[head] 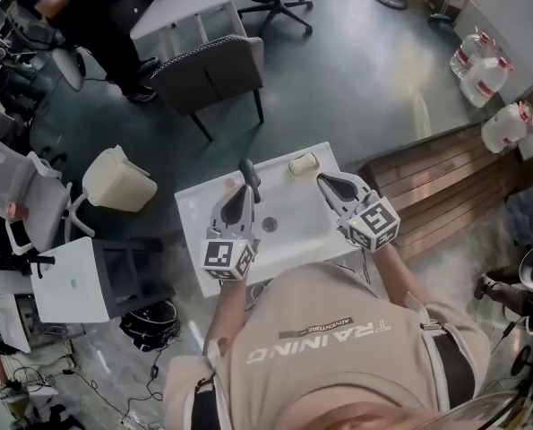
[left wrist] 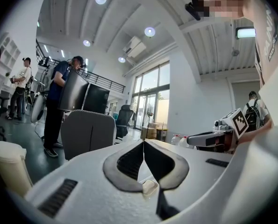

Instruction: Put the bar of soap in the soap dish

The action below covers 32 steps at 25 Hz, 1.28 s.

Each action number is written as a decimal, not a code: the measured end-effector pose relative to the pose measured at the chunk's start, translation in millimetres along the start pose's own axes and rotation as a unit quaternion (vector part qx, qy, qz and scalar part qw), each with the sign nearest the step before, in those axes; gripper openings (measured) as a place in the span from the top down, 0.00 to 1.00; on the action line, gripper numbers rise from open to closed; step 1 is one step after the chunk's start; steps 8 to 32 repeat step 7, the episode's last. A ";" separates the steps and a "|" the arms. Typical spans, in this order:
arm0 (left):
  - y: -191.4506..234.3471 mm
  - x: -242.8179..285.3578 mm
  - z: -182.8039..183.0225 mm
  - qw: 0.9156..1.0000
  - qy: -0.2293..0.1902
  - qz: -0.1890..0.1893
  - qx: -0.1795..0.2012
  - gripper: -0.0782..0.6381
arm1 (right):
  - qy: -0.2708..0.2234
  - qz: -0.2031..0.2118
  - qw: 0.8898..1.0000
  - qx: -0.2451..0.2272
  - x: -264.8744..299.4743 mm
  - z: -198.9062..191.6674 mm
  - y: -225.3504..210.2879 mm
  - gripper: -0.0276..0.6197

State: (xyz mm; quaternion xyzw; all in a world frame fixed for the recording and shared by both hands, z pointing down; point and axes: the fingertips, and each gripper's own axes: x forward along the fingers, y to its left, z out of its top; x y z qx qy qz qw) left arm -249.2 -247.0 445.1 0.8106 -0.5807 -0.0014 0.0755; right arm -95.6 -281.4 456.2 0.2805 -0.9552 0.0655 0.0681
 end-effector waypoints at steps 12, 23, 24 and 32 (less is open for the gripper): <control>7.4 5.7 -1.4 1.000 0.003 0.002 0.000 0.88 | 0.001 -0.003 1.000 -0.006 7.3 -0.5 -7.5 0.94; 7.4 5.7 -1.4 1.000 0.003 0.002 0.000 0.88 | 0.001 -0.003 1.000 -0.006 7.3 -0.5 -7.5 0.94; 7.4 5.7 -1.4 1.000 0.003 0.002 0.000 0.88 | 0.001 -0.003 1.000 -0.006 7.3 -0.5 -7.5 0.94; 7.4 5.7 -1.4 1.000 0.003 0.002 0.000 0.88 | 0.001 -0.003 1.000 -0.006 7.3 -0.5 -7.5 0.94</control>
